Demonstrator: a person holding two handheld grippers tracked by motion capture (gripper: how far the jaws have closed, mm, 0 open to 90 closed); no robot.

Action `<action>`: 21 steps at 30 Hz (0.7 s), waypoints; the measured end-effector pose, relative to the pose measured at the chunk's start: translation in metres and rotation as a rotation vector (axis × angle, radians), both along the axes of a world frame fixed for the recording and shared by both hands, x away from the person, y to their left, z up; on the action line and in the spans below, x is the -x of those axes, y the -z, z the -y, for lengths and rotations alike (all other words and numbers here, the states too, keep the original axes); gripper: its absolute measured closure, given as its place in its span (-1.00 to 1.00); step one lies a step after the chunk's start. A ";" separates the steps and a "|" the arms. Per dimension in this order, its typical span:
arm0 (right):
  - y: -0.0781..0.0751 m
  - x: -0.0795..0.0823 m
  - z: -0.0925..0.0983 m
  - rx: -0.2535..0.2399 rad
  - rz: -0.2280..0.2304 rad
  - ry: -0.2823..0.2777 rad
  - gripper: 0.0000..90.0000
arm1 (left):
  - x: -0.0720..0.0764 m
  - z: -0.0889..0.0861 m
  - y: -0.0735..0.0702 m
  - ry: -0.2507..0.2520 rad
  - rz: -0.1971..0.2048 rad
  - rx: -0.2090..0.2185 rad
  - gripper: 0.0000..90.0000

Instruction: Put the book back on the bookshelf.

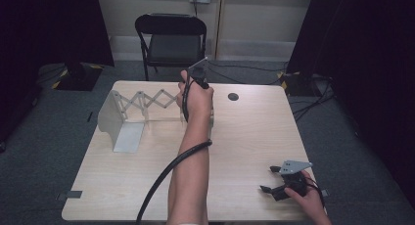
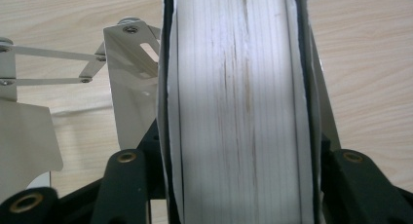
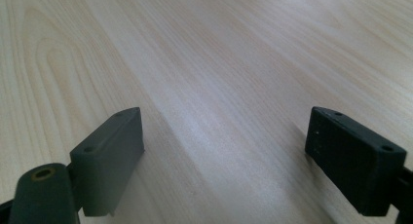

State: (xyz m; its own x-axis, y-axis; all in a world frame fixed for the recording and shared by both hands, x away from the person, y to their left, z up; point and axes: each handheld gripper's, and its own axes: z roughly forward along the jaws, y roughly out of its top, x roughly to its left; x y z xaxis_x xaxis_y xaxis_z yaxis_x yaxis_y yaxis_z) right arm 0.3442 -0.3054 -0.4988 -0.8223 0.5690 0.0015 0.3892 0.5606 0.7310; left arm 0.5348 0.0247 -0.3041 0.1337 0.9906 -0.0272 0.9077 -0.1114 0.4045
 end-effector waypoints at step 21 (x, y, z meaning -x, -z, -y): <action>0.000 0.000 0.000 0.000 0.001 -0.001 -0.70 | 0.019 -0.007 -0.008 0.056 0.062 0.033 -0.04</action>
